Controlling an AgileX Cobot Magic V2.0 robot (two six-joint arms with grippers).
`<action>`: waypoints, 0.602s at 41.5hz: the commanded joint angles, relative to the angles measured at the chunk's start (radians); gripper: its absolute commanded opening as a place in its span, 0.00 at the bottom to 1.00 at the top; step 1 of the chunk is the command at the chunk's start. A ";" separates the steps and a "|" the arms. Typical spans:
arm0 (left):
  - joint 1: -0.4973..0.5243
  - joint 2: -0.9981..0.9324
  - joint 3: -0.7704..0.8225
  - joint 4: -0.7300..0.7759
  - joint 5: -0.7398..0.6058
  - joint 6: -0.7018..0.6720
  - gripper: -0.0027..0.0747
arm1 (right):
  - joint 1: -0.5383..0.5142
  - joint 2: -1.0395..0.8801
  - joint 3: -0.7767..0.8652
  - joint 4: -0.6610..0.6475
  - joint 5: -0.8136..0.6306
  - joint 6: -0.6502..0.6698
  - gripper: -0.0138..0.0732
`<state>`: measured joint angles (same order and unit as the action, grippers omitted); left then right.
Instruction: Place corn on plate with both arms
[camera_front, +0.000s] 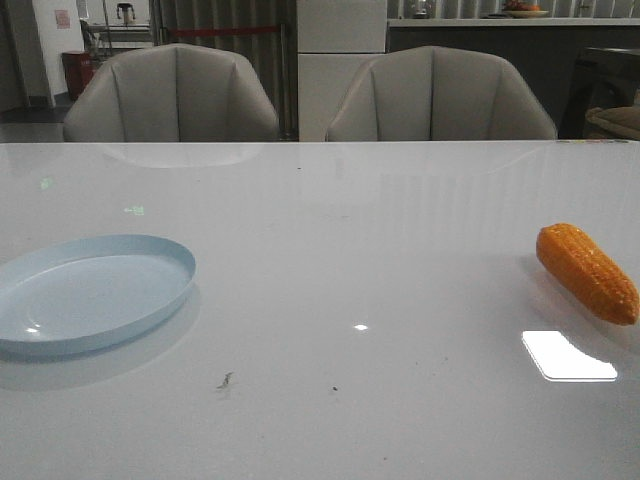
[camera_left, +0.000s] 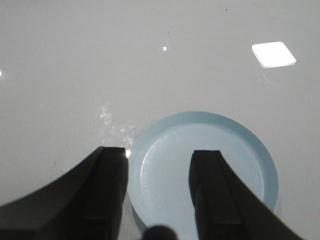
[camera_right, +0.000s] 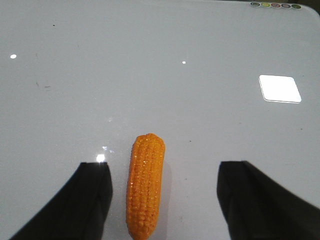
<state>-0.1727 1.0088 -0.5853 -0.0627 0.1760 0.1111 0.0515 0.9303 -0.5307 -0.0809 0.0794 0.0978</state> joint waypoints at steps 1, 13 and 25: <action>0.022 -0.010 -0.076 -0.039 0.002 -0.006 0.52 | -0.005 -0.009 -0.037 -0.011 -0.086 -0.005 0.80; 0.193 0.091 -0.282 -0.068 0.233 -0.006 0.52 | -0.005 -0.009 -0.037 -0.011 -0.086 -0.005 0.80; 0.210 0.360 -0.528 -0.057 0.411 0.048 0.52 | -0.005 -0.009 -0.037 -0.011 -0.086 -0.005 0.80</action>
<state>0.0369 1.3325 -1.0248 -0.1135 0.6105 0.1480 0.0515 0.9303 -0.5307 -0.0809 0.0776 0.0978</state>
